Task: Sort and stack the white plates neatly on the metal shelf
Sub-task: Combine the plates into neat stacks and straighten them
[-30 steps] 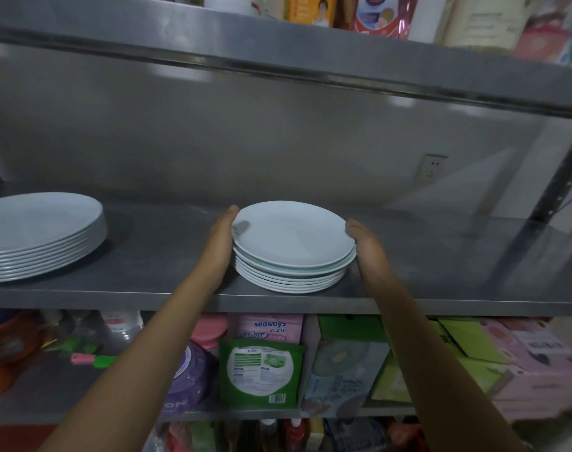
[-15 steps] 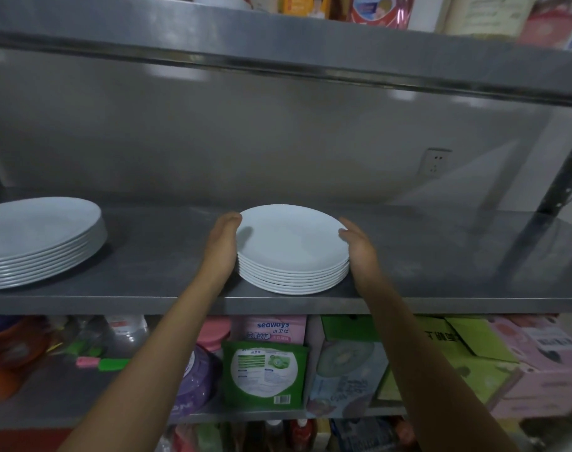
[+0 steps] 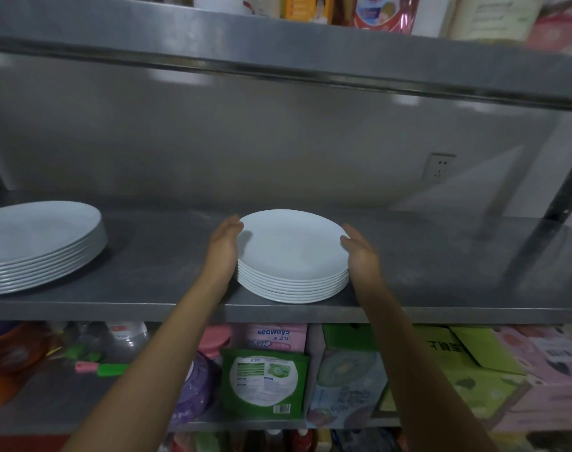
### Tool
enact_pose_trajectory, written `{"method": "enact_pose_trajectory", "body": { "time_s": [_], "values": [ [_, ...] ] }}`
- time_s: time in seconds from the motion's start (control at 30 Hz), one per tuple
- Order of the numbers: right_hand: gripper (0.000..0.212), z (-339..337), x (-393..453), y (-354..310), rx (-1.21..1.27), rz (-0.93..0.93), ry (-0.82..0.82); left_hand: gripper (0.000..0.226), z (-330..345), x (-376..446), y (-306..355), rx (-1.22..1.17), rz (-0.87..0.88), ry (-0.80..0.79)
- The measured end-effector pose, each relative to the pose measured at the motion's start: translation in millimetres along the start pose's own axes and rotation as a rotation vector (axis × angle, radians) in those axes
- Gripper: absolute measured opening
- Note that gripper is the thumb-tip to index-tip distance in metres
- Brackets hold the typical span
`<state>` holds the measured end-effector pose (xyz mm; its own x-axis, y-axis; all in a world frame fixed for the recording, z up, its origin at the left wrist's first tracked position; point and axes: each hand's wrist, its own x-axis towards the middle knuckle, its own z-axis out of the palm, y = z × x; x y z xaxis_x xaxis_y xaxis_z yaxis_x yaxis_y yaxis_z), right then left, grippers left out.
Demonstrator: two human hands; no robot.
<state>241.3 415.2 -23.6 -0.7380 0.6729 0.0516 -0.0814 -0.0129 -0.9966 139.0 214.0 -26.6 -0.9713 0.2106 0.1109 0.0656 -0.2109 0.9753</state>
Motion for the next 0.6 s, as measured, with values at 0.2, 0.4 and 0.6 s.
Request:
{"method": "enact_pose_trajectory", "body": {
  "time_s": [0.2,0.4,0.6],
  "values": [
    [0.043,-1,-1,-3,-0.009,0.006,-0.029,0.049,1,1,5,0.046,0.031,-0.006],
    [0.046,2,-5,-7,-0.014,-0.041,0.025,0.042,0,1,3,0.172,0.174,0.005],
    [0.045,4,-5,0,-0.021,-0.068,0.045,0.038,4,6,-8,0.185,0.170,0.001]
  ]
}}
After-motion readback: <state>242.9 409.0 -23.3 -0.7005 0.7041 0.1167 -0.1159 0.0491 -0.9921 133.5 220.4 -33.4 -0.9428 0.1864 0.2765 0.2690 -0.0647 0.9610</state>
